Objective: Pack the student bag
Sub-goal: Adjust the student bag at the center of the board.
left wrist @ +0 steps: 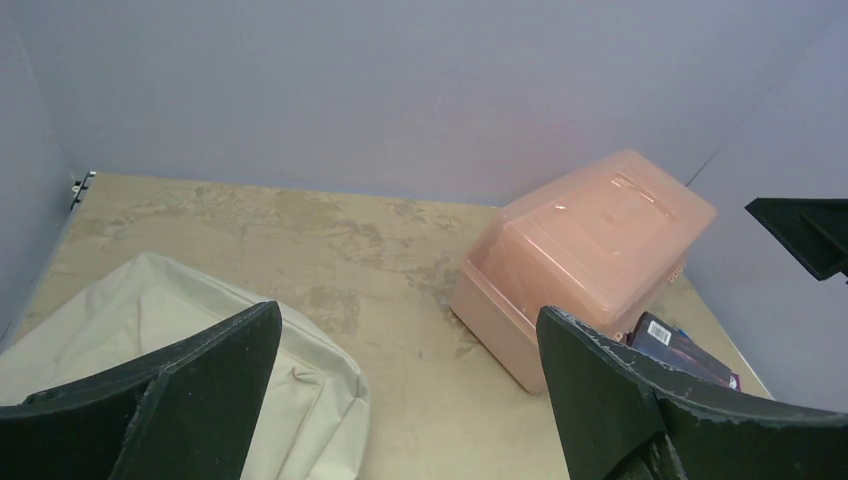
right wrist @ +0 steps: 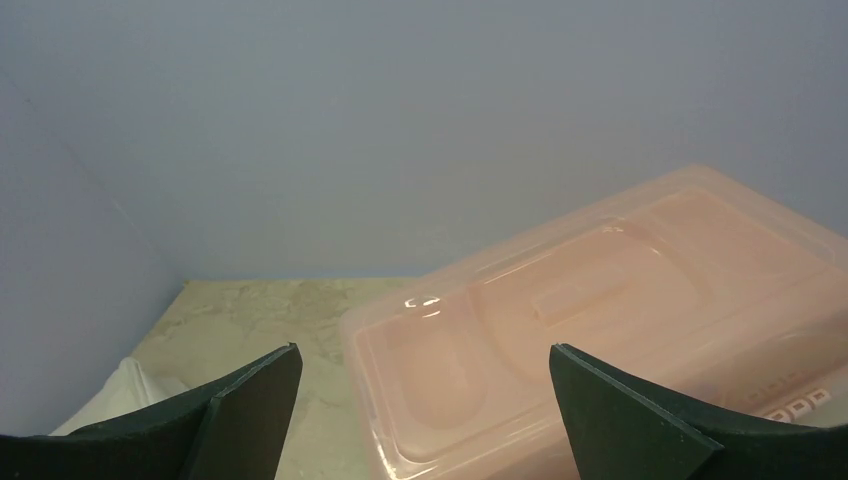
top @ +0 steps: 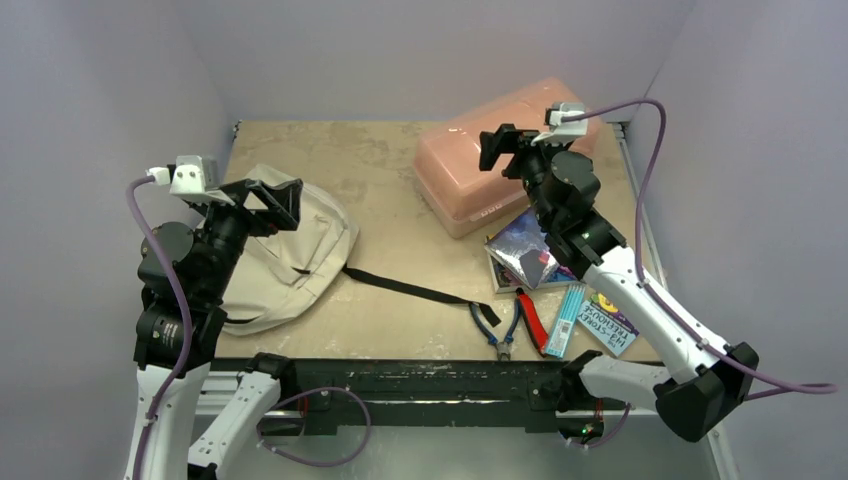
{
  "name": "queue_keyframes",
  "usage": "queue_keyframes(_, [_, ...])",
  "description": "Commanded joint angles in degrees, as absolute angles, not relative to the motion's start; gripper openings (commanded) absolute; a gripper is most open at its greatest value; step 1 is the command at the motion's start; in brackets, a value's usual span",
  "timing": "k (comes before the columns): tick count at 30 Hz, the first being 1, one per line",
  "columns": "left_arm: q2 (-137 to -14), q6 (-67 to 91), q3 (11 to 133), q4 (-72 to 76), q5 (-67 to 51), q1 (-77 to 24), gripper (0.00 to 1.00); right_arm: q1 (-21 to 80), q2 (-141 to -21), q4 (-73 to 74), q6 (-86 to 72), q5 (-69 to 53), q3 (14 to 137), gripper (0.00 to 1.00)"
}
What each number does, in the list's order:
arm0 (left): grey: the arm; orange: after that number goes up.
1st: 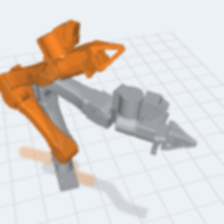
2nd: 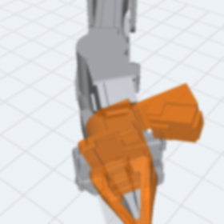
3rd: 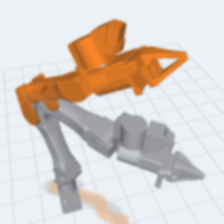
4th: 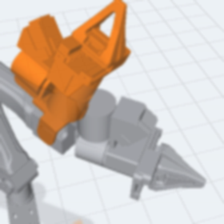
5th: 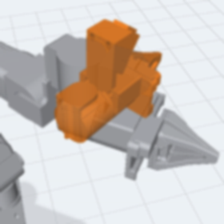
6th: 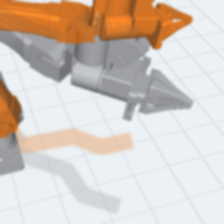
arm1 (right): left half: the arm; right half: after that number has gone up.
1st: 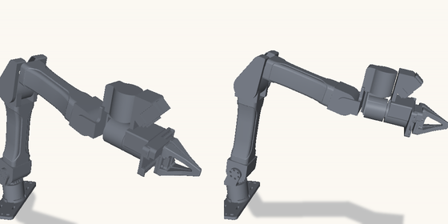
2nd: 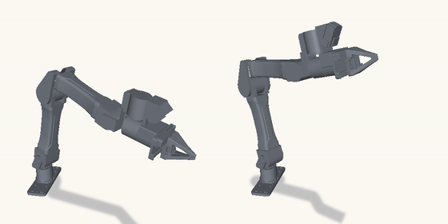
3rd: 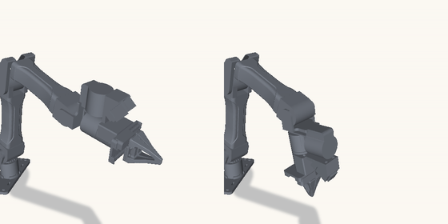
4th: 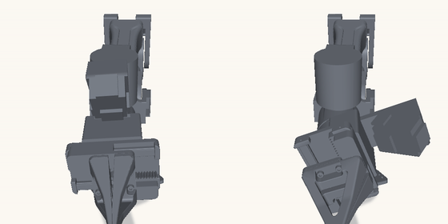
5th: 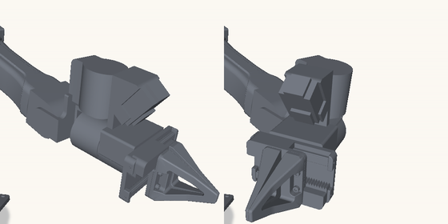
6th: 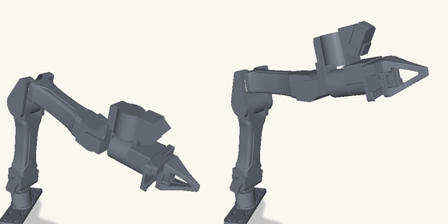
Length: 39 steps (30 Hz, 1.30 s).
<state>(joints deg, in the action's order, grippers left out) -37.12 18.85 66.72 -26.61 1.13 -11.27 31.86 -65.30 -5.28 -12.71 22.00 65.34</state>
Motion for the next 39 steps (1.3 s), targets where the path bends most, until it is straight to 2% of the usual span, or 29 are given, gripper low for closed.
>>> queue_keyframes(1, [-36.74,17.46,66.67,-25.12,0.26,-10.85,1.00,31.90,-67.82,-6.91,-14.59,22.16,68.05,0.99])
queue_keyframes(7, [-37.16,16.16,67.44,-27.84,0.68,-10.90,1.00,32.62,-73.96,-5.58,-18.72,12.04,70.76,0.99])
queue_keyframes(11, [-37.01,15.87,67.93,-30.26,0.89,-10.90,1.00,36.51,-81.41,-6.60,-21.40,7.15,73.17,0.99])
queue_keyframes(19, [-34.85,16.74,69.52,-37.75,6.88,-10.90,1.00,52.87,-98.06,-9.88,-14.65,1.86,81.38,0.99])
queue_keyframes(25, [-30.42,19.22,69.86,-42.99,11.97,-10.90,1.00,63.06,-109.58,-20.72,-8.32,-2.19,81.84,0.99])
queue_keyframes(27, [-28.47,21.16,69.30,-44.06,12.05,-10.90,1.00,63.54,-113.77,-16.37,-10.03,0.28,86.81,0.99])
queue_keyframes(28, [-27.68,21.78,69.14,-44.14,11.38,-10.90,1.00,63.54,-115.92,-13.07,-21.14,3.01,89.05,0.99])
queue_keyframes(30, [-26.46,22.37,68.92,-44.66,10.62,-10.90,1.00,63.90,-119.82,-7.75,-30.00,4.64,92.33,0.99])
queue_keyframes(35, [-25.58,21.87,69.16,-46.59,10.93,-10.90,1.00,67.21,-118.85,-7.04,-39.74,16.63,87.04,0.99])
queue_keyframes(39, [-26.11,21.28,69.25,-46.86,10.45,-10.90,1.00,67.32,-120.03,-2.20,-49.42,20.07,86.72,0.93])
